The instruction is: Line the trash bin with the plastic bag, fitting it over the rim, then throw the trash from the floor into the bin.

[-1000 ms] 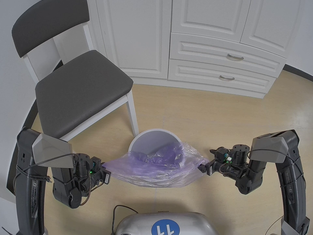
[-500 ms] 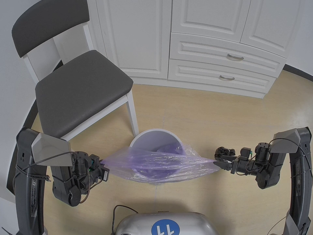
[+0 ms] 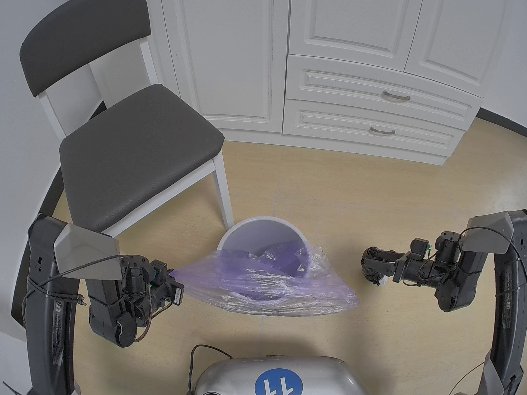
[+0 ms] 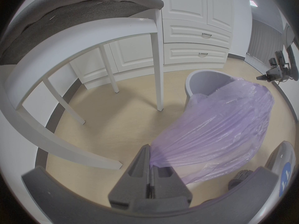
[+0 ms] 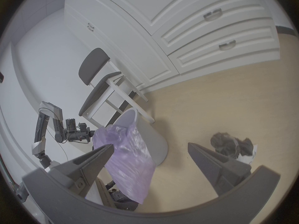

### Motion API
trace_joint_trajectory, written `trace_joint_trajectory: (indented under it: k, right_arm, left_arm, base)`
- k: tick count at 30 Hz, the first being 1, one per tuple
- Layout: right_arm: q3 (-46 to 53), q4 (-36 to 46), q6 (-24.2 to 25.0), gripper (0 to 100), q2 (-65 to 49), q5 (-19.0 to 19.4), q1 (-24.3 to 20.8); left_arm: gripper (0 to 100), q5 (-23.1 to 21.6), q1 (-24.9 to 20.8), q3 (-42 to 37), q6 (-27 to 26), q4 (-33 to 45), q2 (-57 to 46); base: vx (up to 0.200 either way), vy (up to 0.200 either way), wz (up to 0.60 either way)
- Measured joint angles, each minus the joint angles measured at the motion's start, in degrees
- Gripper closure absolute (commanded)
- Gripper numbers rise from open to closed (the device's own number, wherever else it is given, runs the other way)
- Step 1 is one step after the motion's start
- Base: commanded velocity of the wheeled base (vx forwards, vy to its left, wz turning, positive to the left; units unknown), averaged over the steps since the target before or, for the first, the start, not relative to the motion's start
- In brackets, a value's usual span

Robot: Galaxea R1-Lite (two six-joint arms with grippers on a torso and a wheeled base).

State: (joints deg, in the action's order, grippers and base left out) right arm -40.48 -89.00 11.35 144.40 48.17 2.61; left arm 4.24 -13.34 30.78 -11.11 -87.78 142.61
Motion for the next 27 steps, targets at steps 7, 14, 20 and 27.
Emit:
trace_joint_trajectory:
  k: [7, 14, 20, 27]
  right_arm:
    - [1.0, 0.0, -2.5, 0, -4.8, -13.5, -4.5]
    - [4.0, 0.0, -11.3, 0, -9.0, -25.6, -12.5]
    - [5.5, 0.0, -16.8, 0, -11.1, -44.3, -22.9]
    - [8.8, 0.0, -25.0, 0, -12.4, -55.4, -34.7]
  left_arm:
    - [100, 0.0, -0.4, -0.1, 0.0, 0.0, -0.1]
    - [100, 0.0, -0.6, 0.1, 0.3, 0.0, -0.6]
    - [0, -0.2, -0.7, -0.3, 1.1, -0.1, -1.2]
    - [0, -0.6, -0.9, -1.1, 1.8, -0.1, -1.8]
  base:
    - [0.0, 0.0, 0.0]
    - [0.0, 0.0, 0.0]
    - [0.0, 0.0, 0.0]
    - [0.0, 0.0, 0.0]
